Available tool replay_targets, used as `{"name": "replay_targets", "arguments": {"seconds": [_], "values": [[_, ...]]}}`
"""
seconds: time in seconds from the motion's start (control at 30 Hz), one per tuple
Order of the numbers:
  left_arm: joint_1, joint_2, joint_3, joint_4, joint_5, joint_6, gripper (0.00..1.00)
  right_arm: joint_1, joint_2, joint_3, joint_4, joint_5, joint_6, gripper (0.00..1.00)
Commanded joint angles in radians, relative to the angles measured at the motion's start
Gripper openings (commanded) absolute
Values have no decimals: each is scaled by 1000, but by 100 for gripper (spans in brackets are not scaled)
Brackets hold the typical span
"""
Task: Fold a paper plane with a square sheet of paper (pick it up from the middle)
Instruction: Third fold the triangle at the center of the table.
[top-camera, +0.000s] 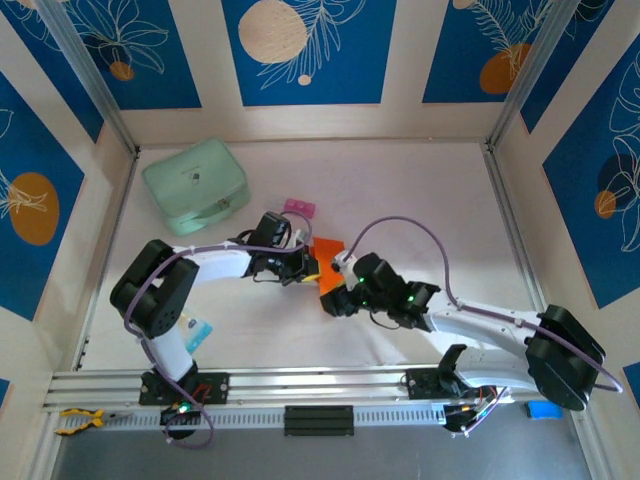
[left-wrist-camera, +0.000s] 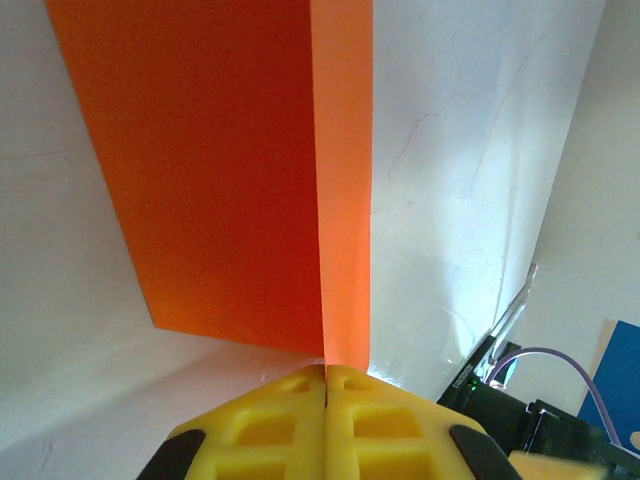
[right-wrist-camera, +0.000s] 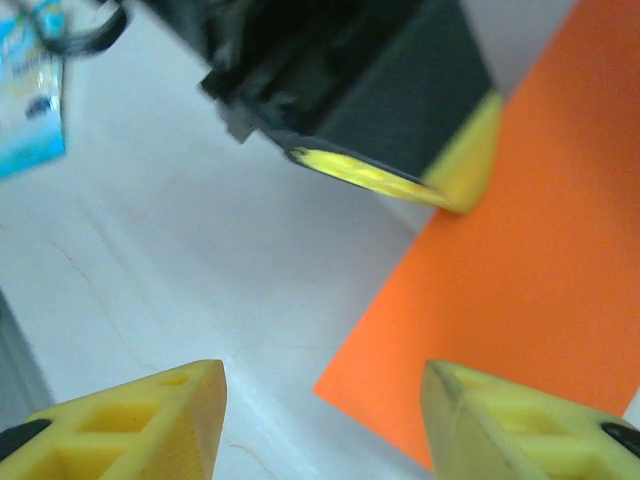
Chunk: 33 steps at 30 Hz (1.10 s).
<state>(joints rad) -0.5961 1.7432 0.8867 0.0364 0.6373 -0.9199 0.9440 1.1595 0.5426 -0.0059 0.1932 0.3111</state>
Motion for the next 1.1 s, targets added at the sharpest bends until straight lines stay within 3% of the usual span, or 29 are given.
{"name": "replay_targets", "arguments": {"seconds": [0.0,0.23,0.47,1.07], "values": [[16,-28,21,-33,38,-14,5,109,56,-10,76,257,-256,56],[19,-29,17,-27,40,-18,5,256,210,19,176,514,-393,58],[18,-33,15,-17,41,-27,5,307,317,35,171,670,-372,58],[19,-25,0,13,41,-42,5,310,263,-19,159,648,-287,25]]}}
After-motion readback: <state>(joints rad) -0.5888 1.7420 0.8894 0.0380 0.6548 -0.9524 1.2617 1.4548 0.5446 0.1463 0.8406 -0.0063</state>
